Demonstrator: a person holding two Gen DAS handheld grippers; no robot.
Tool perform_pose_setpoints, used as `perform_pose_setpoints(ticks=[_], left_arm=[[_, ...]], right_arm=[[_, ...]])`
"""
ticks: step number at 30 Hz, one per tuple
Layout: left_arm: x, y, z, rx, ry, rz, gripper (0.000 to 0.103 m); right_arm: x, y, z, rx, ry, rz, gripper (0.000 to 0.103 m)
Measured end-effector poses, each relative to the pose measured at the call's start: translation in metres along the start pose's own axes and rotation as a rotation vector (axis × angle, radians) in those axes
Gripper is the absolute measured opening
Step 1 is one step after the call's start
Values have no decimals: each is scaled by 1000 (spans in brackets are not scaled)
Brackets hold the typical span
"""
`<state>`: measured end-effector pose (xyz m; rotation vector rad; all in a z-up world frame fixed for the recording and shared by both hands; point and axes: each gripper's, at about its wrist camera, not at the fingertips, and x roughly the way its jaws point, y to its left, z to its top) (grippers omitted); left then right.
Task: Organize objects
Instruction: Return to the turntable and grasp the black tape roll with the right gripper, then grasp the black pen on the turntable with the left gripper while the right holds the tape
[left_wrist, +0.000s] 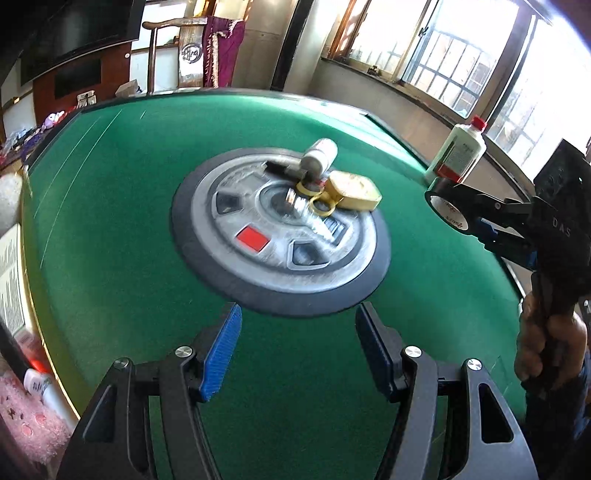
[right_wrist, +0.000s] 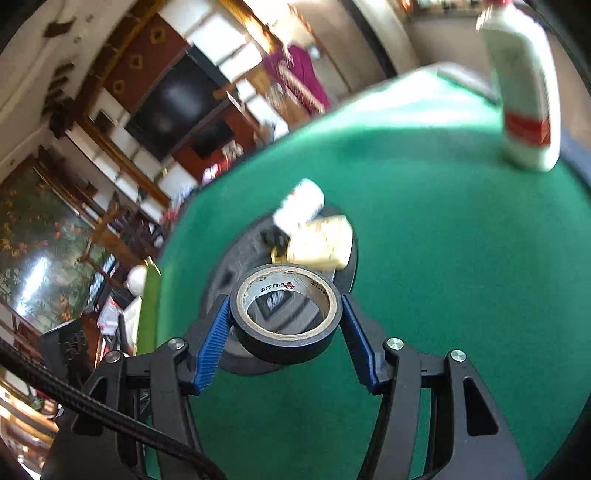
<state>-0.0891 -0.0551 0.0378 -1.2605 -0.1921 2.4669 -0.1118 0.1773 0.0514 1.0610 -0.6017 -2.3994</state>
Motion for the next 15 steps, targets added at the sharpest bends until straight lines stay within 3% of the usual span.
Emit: perform_pose_setpoints(ticks=[4,6,10,13,15], left_arm=[[13,-24,34,35,0,17,58],[27,-30,58,46,-3,63,58],[60,-22,104,30,-34,55,58],[88,-5,128,-27,-27,10,58],[108,1,138,-14,1,29,58]], right_arm=[[-18,-10,7,2,-72,-28,58],[-18,-20,8,45,-60,13,58],[-21,-27,11,74,-63,26,58],[-23,-29,12,70,-80,5,58],[-24,-30,14,72,-80,15,58]])
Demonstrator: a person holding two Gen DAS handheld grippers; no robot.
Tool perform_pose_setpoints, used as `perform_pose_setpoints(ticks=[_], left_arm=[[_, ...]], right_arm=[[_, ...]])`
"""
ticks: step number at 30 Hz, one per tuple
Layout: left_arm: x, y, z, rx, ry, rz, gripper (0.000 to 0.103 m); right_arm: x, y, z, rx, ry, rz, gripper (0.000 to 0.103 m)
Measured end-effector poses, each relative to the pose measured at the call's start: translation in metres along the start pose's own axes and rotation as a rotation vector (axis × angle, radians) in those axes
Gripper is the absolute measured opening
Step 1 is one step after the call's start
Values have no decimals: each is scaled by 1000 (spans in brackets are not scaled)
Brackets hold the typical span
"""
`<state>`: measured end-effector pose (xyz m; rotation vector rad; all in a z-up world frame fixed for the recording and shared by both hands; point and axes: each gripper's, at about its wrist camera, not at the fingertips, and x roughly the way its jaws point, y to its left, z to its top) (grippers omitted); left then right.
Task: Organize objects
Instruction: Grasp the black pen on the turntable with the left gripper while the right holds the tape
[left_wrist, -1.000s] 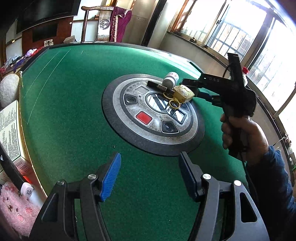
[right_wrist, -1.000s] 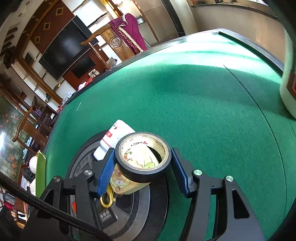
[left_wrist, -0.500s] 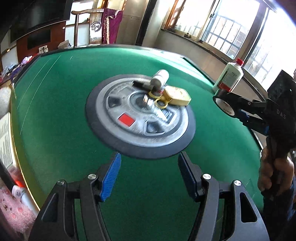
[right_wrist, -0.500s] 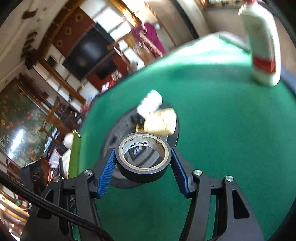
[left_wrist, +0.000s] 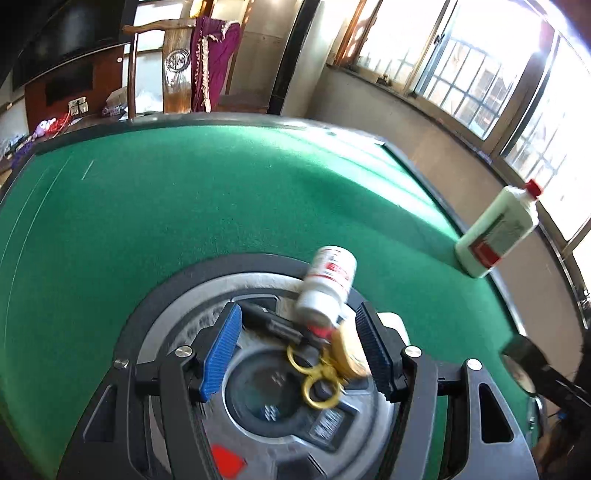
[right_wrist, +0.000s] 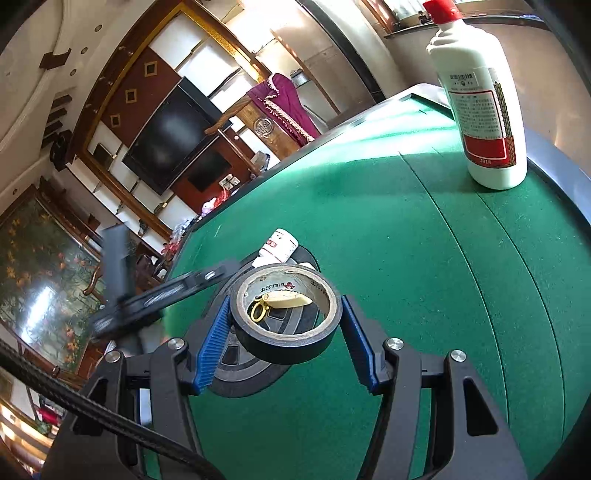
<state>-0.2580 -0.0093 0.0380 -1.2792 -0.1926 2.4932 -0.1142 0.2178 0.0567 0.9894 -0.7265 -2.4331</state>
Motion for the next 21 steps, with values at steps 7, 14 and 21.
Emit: perform_pose_setpoints(ticks=[7,14,21], left_arm=[[26,-8,1,141,21,36,58],[12,-37,-43,345,160,-4,58],[-2,-25,-48,145,123,49,58]], right_arm=[[2,-7,2,27,9,15,58],[1,-12,-1,59,20,38,58],[-3,-9,-1,56,9,45,59]])
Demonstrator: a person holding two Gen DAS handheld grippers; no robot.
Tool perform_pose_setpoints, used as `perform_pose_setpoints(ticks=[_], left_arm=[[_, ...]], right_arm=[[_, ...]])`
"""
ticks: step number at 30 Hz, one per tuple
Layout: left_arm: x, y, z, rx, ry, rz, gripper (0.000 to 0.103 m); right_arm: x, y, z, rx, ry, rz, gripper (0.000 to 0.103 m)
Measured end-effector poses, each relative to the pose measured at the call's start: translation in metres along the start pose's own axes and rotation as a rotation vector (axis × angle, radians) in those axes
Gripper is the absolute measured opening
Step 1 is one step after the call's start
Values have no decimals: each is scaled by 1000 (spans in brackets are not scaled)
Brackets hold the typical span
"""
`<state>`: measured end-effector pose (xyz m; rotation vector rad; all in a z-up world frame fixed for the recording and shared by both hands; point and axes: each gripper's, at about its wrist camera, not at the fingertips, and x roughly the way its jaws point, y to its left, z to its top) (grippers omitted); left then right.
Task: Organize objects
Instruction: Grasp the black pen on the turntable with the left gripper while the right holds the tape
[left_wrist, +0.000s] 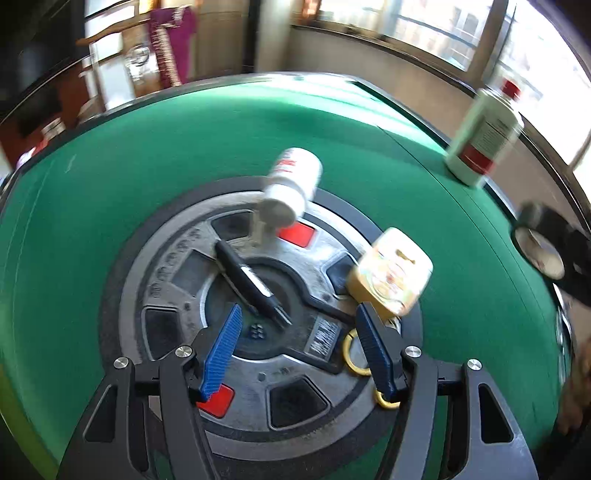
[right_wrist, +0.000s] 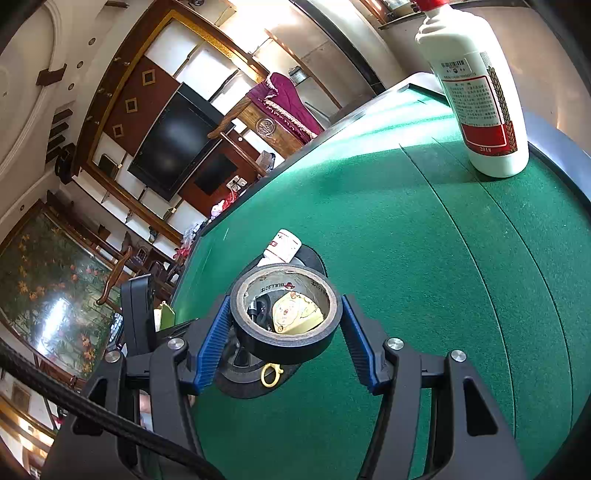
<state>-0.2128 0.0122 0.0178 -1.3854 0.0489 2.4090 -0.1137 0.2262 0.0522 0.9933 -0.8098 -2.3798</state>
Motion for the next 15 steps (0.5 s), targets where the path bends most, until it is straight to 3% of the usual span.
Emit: perform_pose_setpoints(ticks=[3,6,7,9,10,11,15], left_arm=[[6,9,7,-109,8,57,58],[11,9,13,-147,5,115,57],[12,8,14,-151,10,153,53],[16,2,15,-129,18,267,33],[17,0,15,-113,15,305,16],[18,-1,17,-104,12,321,12],[19,-1,15,-112,3,332,12]], right_arm=[[0,-1,0,1,0,-2,59],[-1,-2,-1,1,-2,-6,59],[-2,-2,-1,1,-3,-8,59],[-1,-4,1,1,-1,-8,59],[-1,-4,0,1,0,-8,59],[-1,-4,0,1,1,-7,59],[-3,-4,-1,1,-4,-7,59]])
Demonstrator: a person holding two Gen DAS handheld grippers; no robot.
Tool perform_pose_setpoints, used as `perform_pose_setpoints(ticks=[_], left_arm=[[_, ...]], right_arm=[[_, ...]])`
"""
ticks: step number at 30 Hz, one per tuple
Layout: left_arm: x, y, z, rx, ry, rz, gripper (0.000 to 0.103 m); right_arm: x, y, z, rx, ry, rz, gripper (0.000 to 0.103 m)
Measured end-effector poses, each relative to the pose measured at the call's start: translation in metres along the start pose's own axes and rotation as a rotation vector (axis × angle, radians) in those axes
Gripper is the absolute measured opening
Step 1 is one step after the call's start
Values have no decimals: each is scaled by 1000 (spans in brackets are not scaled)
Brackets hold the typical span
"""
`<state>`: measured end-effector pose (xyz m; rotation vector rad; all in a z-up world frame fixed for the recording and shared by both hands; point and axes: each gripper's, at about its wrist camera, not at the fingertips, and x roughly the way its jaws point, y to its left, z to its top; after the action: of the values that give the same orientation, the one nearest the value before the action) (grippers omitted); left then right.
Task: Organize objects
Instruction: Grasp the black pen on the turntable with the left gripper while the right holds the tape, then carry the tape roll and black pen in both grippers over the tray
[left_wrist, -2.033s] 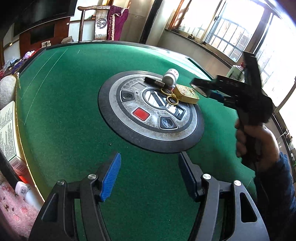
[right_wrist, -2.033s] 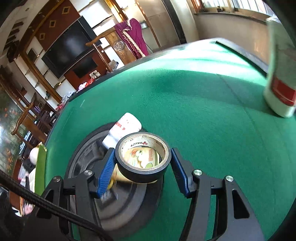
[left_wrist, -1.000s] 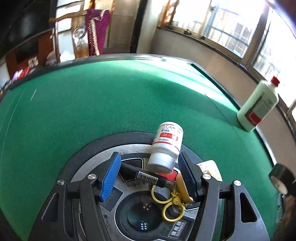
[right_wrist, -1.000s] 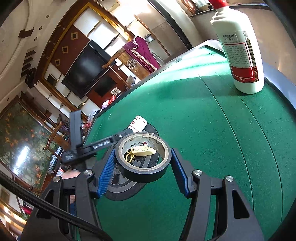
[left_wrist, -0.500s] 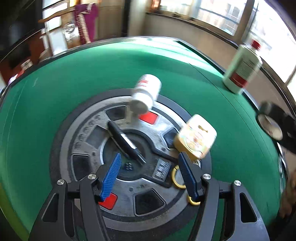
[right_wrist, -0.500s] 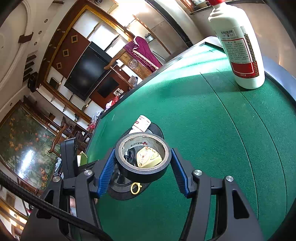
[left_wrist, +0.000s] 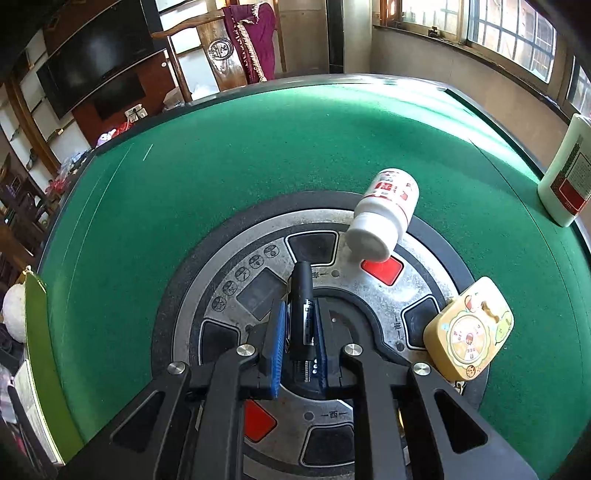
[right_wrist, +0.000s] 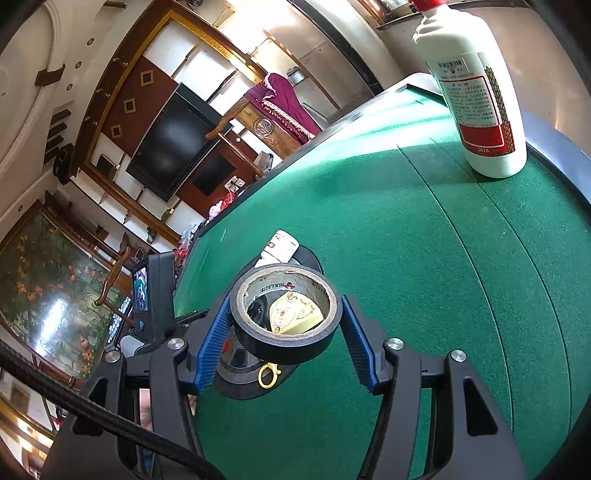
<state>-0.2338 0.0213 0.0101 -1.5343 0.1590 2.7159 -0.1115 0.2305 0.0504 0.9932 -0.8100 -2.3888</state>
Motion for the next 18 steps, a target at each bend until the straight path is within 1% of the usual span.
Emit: perform_pose_setpoints(ticks=[3,6,11,14,18], left_arm=[[-7,13,-14,-29,-19,-37,12],[-11,24,-24,-76,-30,-117,12],[-29,41,-49,-112,-65,-169,12],[-41,50,-63,-132,-87,-183,12],[-63,60,-86,-137,-141,-162,12]], right_arm=[[-1,-1,0,2,-3,-1,59],[1,3,-1,-6,3,-3,59],[7,12,-5,-41,22,-6,59],[12,19,-8,-66,36,-13,59],[20,30,-12,-111,60,-19,58]])
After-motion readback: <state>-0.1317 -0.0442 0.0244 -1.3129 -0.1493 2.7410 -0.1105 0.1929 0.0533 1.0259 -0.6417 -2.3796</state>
